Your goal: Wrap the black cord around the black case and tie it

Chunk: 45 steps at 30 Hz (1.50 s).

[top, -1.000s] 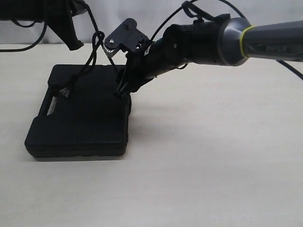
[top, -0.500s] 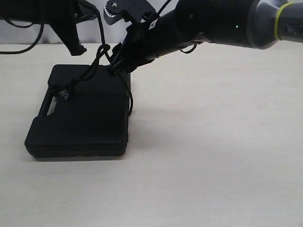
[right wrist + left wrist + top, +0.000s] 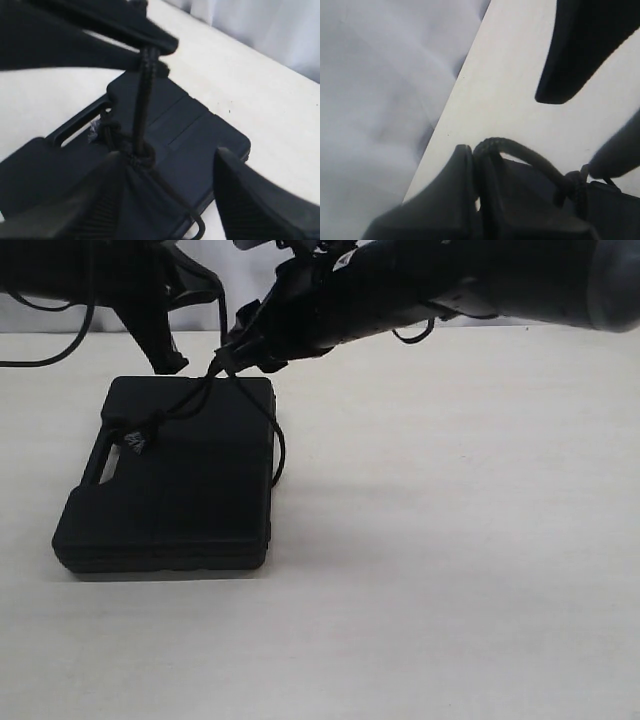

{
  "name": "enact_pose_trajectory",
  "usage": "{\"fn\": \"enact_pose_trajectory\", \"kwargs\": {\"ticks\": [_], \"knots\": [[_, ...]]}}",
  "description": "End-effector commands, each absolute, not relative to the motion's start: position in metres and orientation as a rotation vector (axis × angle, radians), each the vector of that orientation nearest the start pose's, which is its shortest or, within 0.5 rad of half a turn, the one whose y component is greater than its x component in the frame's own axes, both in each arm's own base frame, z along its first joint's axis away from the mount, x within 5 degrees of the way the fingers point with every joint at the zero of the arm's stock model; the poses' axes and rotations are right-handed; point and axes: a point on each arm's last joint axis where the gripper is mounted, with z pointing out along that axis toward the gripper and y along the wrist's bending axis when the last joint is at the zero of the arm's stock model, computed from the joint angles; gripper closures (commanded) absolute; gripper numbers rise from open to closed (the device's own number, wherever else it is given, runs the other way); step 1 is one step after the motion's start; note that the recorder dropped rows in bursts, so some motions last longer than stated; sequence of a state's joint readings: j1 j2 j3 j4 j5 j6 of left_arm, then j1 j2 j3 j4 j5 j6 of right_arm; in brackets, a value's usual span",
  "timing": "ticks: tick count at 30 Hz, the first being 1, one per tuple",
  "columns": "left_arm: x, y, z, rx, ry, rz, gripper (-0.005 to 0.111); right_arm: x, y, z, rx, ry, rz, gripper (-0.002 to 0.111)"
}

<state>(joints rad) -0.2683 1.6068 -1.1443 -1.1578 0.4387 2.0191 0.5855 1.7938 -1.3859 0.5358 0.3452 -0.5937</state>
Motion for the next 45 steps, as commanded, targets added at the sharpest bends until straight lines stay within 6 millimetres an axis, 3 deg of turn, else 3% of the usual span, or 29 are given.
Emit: {"fn": "enact_pose_trajectory", "kwargs": {"ticks": [1, 6, 11, 18, 23, 29, 32, 40, 45], "knots": [[0.336, -0.131, 0.29, 1.331, 1.598, -0.07, 0.107, 0.341, 0.248, 0.273, -0.665, 1.983, 0.48, 0.057], [0.336, -0.131, 0.29, 1.332, 1.597, -0.072, 0.107, 0.327, 0.276, 0.263, -0.744, 1.935, 0.469, 0.057], [0.336, -0.131, 0.29, 1.337, 1.596, -0.069, 0.107, 0.34, 0.277, 0.241, -0.731, 1.942, 0.399, 0.057], [0.336, -0.13, 0.29, 1.33, 1.598, -0.059, 0.107, 0.348, 0.282, 0.202, -0.844, 1.968, 0.309, 0.057], [0.334, -0.124, 0.306, 1.273, 1.575, 0.025, 0.107, 0.351, 0.283, 0.185, -0.908, 1.975, 0.268, 0.058], [0.328, -0.121, 0.32, 1.242, 1.546, 0.06, 0.107, 0.352, 0.285, 0.17, -0.947, 1.992, 0.246, 0.078], [0.328, -0.121, 0.32, 1.242, 1.546, 0.06, 0.107, 0.351, 0.285, 0.164, -0.986, 1.995, 0.233, 0.083], [0.33, -0.118, 0.321, 1.213, 1.555, 0.1, 0.107, 0.352, 0.284, 0.148, -1.052, 2.014, 0.212, 0.08], [0.331, -0.117, 0.322, 1.202, 1.558, 0.115, 0.107, 0.358, 0.275, 0.153, -1.027, 2.024, 0.212, 0.058]]}}
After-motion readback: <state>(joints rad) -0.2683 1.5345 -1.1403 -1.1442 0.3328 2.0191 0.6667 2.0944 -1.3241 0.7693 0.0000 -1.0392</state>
